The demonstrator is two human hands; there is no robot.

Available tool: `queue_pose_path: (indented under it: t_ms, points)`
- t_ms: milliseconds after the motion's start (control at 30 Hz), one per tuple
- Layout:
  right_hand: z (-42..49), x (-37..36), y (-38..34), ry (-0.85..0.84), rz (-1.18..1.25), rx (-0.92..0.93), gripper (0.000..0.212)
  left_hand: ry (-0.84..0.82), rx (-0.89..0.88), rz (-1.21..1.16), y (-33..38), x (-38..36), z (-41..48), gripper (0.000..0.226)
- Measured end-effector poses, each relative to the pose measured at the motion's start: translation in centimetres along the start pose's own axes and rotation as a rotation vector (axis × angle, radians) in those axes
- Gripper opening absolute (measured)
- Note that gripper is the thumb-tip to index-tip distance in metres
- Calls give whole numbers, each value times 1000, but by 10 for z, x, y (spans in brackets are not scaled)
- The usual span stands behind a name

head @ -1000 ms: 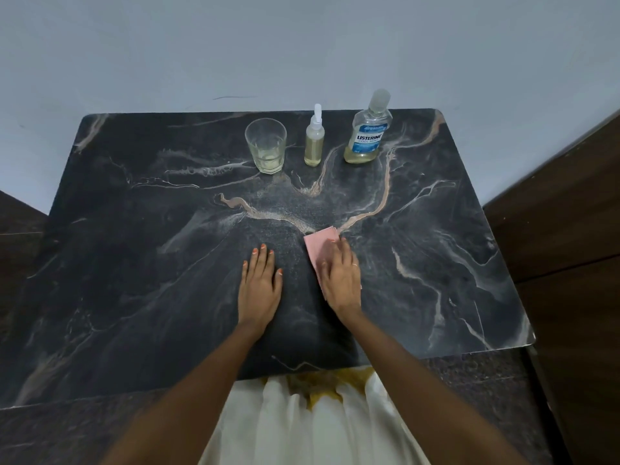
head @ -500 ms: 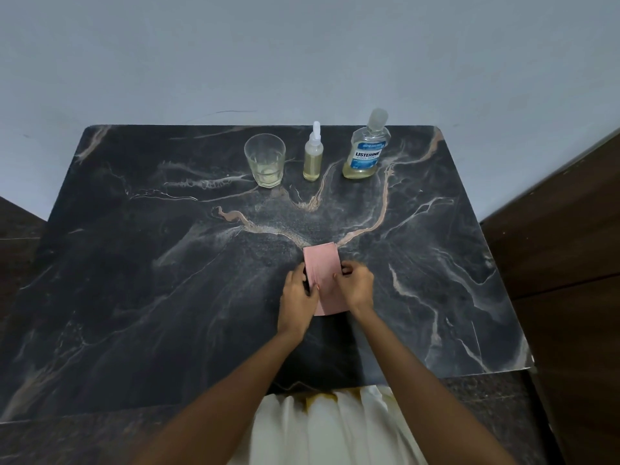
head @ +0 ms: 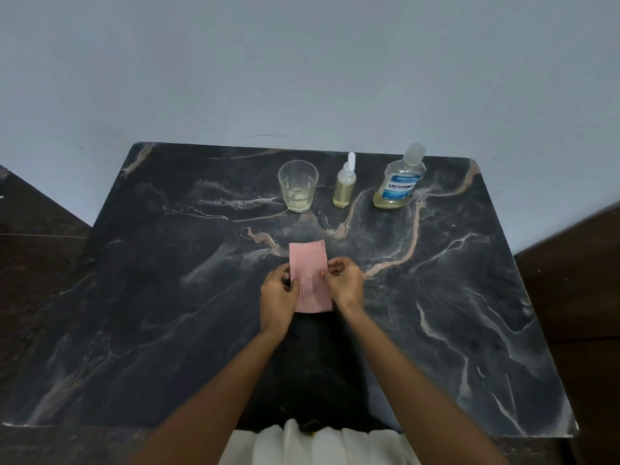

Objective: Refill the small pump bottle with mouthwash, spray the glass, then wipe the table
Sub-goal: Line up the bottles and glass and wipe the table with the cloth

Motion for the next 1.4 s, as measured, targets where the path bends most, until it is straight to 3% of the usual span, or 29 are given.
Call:
queue_pose_path:
  t_ms: [200,467,700,867,1100,1200,1400]
  points:
    - [22,-44,-45,-48,-25,91,8,89,-4,45,-2,43,40,33]
    - [56,-100,-96,-164,-182,234,19,145,-21,84,-4,83,103,33]
    - [81,-133,-120,-205,-74,312,24,138,-22,47,-2,95,156,29]
    - [91,-141,-139,-97,-388,508,26,122,-49,52,-3,93,178,34]
    - [104,-155,-126,-215,-503,389,26,89,-45,54,-12,86,187,36]
    - [106,-161,-123,-270,-654,345,37,85,-47,67,-13,85,186,37]
    - [96,-158,-120,-228,-675,395,41,88,-105,121,-4,82,173,44]
Point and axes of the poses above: each hand's wrist, its own z-axis towards the middle knuckle, its own x-axis out of the back of the hand, y = z × x, the point moved 8 cm from there along z, towards the middle knuckle, and after that the axes turned 5 degrees about -y, right-handed, at the moved point
